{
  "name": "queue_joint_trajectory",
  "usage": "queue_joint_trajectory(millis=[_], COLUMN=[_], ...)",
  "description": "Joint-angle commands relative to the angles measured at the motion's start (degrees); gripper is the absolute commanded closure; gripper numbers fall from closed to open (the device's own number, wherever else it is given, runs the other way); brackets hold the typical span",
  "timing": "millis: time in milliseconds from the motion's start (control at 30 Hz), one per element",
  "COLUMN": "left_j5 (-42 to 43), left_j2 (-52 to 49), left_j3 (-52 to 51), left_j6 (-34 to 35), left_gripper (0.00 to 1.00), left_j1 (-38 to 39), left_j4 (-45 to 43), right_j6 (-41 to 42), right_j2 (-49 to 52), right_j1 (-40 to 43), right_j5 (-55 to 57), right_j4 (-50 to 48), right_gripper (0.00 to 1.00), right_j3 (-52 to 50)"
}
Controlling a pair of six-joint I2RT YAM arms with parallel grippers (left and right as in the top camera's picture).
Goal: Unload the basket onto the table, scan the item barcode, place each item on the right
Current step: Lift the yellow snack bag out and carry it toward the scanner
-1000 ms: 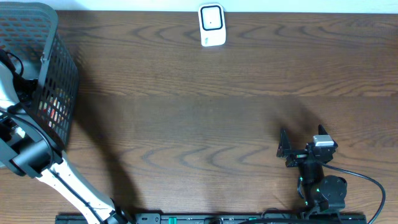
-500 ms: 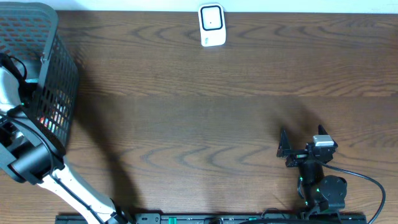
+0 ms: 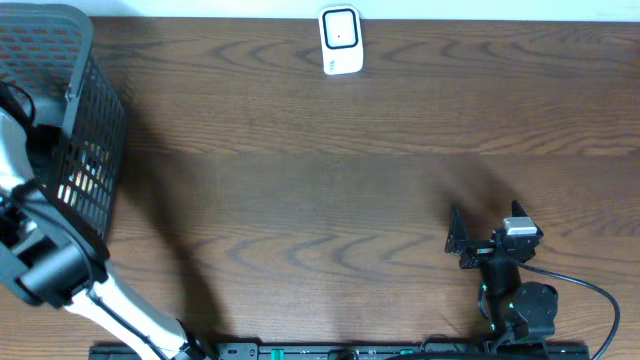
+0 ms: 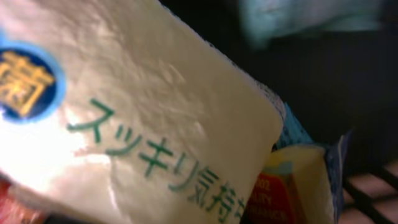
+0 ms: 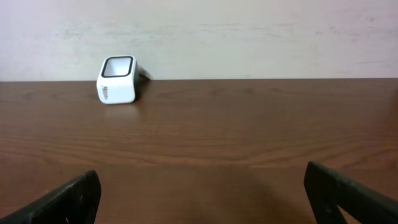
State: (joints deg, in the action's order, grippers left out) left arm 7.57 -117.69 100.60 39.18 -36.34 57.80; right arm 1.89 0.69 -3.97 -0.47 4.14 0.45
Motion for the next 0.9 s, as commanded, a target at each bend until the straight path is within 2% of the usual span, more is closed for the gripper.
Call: queue_joint_trajectory(millis=[0, 267, 433, 533, 633, 733, 867], left_j5=[1.0, 1.0, 1.3, 4.3, 6.4, 6.4, 6.4], left_j2=[11.1, 26.9, 33.7, 36.5, 38.0, 38.9, 39.3], left_j3=[0.8, 0.8, 0.8, 0.8, 0.8, 0.8, 0.8], left_j6=[-1.4, -1.2, 3.9, 3.8, -0.4, -8.0, -16.6], left_gripper=[0.93, 0.92, 0.93, 0.93, 0.93, 0.93, 0.93], left_j1=[0.1, 0.2, 0.6, 2.4, 5.4, 9.5, 16.7], left_j4=[-2.2, -8.1, -10.3, -13.4, -16.9, -19.5, -19.6], right_j6=[-0.7, -0.7, -0.7, -0.7, -0.7, -0.7, -0.7], right_j2=[-0.3, -0.3, -0.3, -0.3, -0.3, -0.3, -0.3], right_j1=[0.3, 0.3, 0.3, 0.3, 0.3, 0.3, 0.3], right_j5=[0.1, 0.1, 0.1, 0.1, 0.1, 0.1, 0.1], right_j4=[0.2, 0.2, 0.2, 0.2, 0.2, 0.2, 0.2], right_gripper=[0.01, 0.01, 0.01, 0.01, 0.01, 0.01, 0.01], right_j3=[-0.1, -0.1, -0.1, -0.1, -0.1, -0.1, -0.1])
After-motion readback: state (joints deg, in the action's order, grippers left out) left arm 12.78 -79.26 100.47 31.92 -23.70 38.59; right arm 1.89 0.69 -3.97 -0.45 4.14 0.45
